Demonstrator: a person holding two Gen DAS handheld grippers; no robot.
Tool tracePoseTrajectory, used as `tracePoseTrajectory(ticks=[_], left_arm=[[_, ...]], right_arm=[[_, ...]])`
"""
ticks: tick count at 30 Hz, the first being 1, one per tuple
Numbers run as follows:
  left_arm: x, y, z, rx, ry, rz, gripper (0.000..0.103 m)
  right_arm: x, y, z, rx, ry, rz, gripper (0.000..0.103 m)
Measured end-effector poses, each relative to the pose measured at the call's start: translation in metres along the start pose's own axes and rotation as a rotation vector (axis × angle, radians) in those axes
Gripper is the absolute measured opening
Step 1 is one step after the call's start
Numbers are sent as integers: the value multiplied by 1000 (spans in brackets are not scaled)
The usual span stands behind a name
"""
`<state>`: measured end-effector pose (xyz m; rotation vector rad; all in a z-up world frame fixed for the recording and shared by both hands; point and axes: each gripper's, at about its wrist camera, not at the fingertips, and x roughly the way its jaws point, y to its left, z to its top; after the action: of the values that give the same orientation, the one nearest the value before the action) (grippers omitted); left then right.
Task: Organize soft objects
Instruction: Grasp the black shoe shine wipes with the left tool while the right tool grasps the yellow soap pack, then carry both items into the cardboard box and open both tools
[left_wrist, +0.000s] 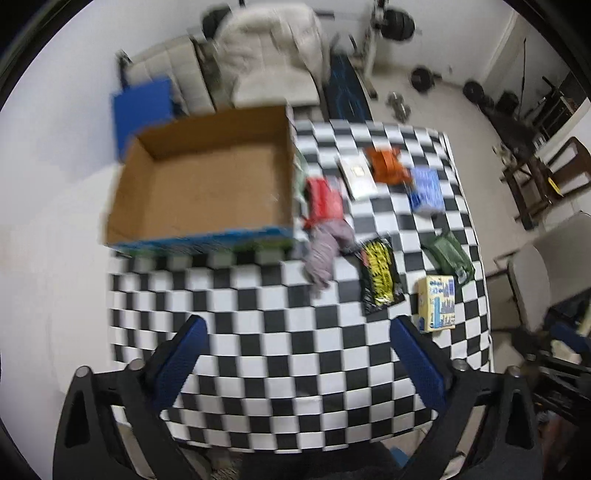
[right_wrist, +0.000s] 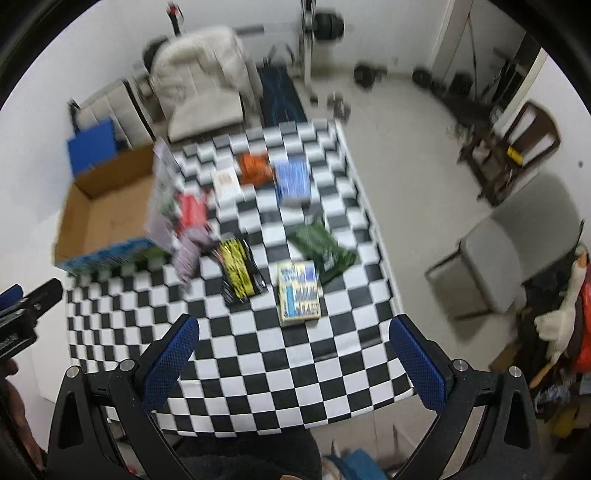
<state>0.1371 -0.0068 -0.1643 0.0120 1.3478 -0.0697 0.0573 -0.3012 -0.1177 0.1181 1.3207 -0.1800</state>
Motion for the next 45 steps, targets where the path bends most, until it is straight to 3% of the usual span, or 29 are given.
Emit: tracePoseTrajectory(ticks=[7, 10, 13, 14, 18, 22, 25, 27, 31, 35, 38, 45], left_arm=[[116, -43, 32, -7, 228, -104, 80], [157, -61, 40, -19, 305, -116, 79], [191, -76, 48, -36, 368, -130, 79], [204, -82, 50, -37, 387, -137, 79], [233, -103, 54, -19, 445, -136, 79], [260, -119, 56, 9, 485, -80, 79], [262, -127, 61, 45, 453, -40, 78], [258, -131, 62, 79, 432, -1, 63], [247, -132, 58, 116, 398, 14, 54], [242, -125, 44, 109, 387, 13, 51], [229, -121, 35, 119, 372, 20, 49], [153, -98, 5, 110, 264, 6, 48]], right_arm=[[168, -16, 20, 54, 210, 9, 102], [218, -21, 22, 91, 293, 37, 91], [253, -23, 21, 124, 351, 79, 82], [262, -24, 20, 135, 369, 88, 71], [270, -25, 15, 149, 385, 126, 69], [272, -32, 11, 147, 396, 122, 69], [277, -31, 9, 135, 401, 136, 70], [278, -26, 7, 115, 400, 130, 71], [282, -17, 11, 91, 422, 113, 72], [294, -7, 4, 70, 456, 104, 72], [295, -2, -3, 75, 432, 98, 67], [261, 4, -16, 39, 366, 108, 65]])
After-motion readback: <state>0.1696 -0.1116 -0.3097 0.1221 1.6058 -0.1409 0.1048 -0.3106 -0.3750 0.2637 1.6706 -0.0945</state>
